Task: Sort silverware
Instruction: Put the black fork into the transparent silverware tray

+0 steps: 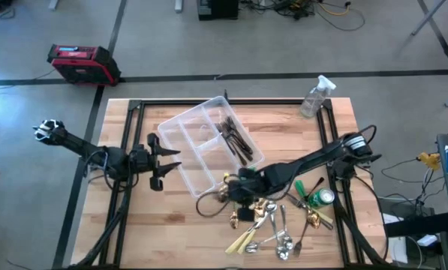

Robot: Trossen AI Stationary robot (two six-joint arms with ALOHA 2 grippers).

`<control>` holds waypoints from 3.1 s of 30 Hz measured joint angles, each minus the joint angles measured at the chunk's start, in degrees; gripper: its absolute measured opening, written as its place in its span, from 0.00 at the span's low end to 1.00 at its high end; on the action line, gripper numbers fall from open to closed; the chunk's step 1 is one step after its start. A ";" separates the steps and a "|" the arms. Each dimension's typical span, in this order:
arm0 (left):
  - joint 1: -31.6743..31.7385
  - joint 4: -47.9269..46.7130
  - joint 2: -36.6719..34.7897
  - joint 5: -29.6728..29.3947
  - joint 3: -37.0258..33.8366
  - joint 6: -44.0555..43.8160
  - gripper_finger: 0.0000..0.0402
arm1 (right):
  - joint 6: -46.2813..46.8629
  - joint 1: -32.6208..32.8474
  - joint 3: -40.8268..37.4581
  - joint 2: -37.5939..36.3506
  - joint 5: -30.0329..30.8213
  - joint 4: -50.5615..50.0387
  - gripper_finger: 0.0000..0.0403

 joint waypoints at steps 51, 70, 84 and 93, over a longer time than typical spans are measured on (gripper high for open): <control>-7.29 -7.34 -4.08 -1.25 0.00 -4.82 0.39 | -4.77 -29.34 0.17 0.46 4.01 -7.38 0.40; -13.81 5.89 16.02 -2.72 5.72 0.50 0.39 | 13.45 8.15 -17.12 -15.73 3.20 -19.25 0.39; -13.82 11.53 39.79 -9.58 15.11 -8.04 0.39 | 14.95 15.74 -26.79 -15.29 -3.50 -24.67 0.31; -14.12 15.86 48.98 -12.07 17.90 -9.80 0.39 | 3.70 13.01 -28.63 -12.99 -1.25 -19.92 0.26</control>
